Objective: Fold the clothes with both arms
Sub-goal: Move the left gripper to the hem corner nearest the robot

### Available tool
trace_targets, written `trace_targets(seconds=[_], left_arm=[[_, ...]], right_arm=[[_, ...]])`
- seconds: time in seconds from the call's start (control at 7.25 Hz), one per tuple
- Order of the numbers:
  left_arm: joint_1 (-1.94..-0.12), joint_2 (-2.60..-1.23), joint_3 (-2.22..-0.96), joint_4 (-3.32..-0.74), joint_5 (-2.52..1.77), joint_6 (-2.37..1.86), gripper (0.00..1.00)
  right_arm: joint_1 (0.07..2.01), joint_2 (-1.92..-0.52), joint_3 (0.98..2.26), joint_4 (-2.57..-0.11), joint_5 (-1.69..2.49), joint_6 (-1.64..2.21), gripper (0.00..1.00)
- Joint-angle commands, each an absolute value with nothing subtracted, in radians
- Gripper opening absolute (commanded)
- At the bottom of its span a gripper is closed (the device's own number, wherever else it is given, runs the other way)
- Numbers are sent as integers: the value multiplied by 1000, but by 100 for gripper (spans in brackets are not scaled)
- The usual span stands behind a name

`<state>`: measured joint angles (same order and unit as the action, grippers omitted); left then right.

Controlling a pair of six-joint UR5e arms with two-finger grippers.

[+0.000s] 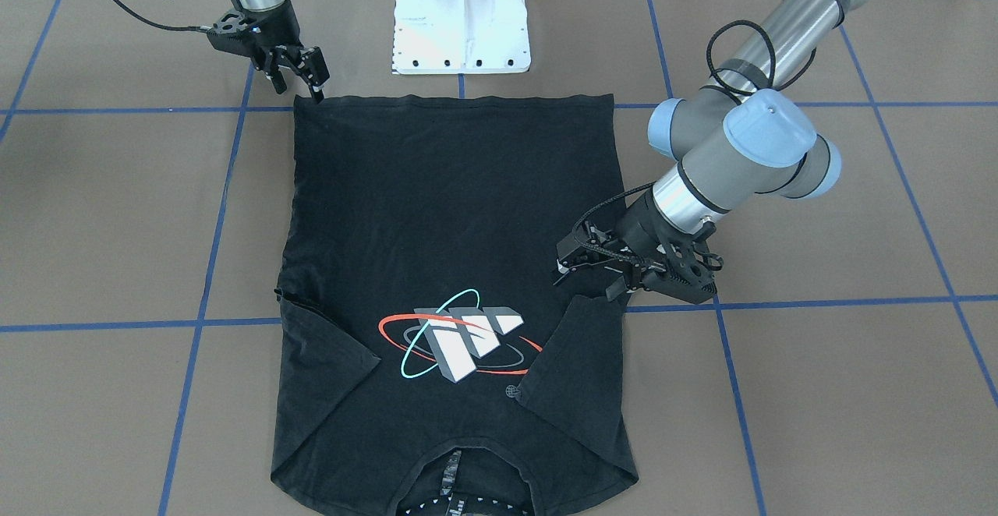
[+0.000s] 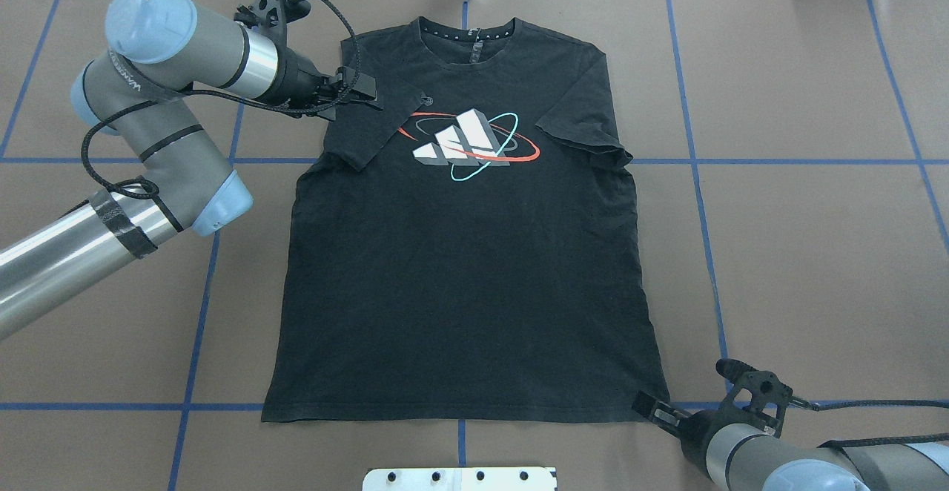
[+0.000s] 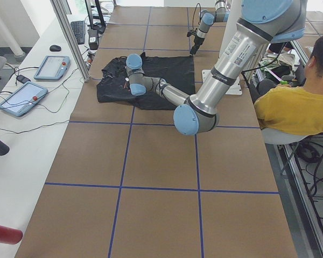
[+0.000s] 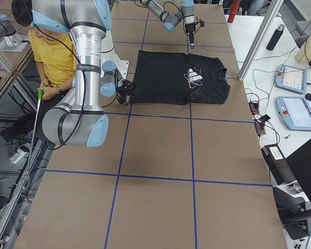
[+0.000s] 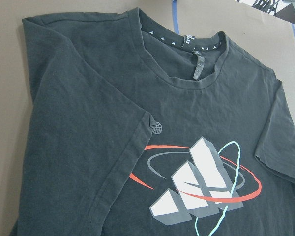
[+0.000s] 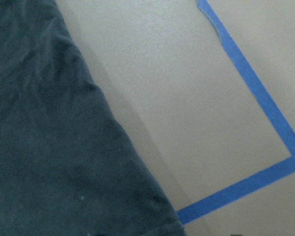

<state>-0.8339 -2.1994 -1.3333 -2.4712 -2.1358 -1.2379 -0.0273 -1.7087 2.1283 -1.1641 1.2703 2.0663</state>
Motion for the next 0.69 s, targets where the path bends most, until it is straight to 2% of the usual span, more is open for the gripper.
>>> trace_targets(seconds=[0.0, 0.28, 0.41, 0.55], left_arm=[[-833, -2195, -1333, -2473, -2135, -1238, 100], [-833, -2194, -1333, -2471, -2135, -1236, 100], [-834, -2194, -1330, -2471, -2134, -1236, 100], [-833, -2194, -1324, -2473, -2134, -1235, 100]], right_arm=[[-28, -1709, 2123, -1164, 1272, 2066, 85], [-28, -1706, 2122, -1164, 1272, 2066, 51], [-28, -1706, 2121, -1164, 1270, 2068, 30], [-28, -1701, 2123, -1164, 1270, 2066, 0]])
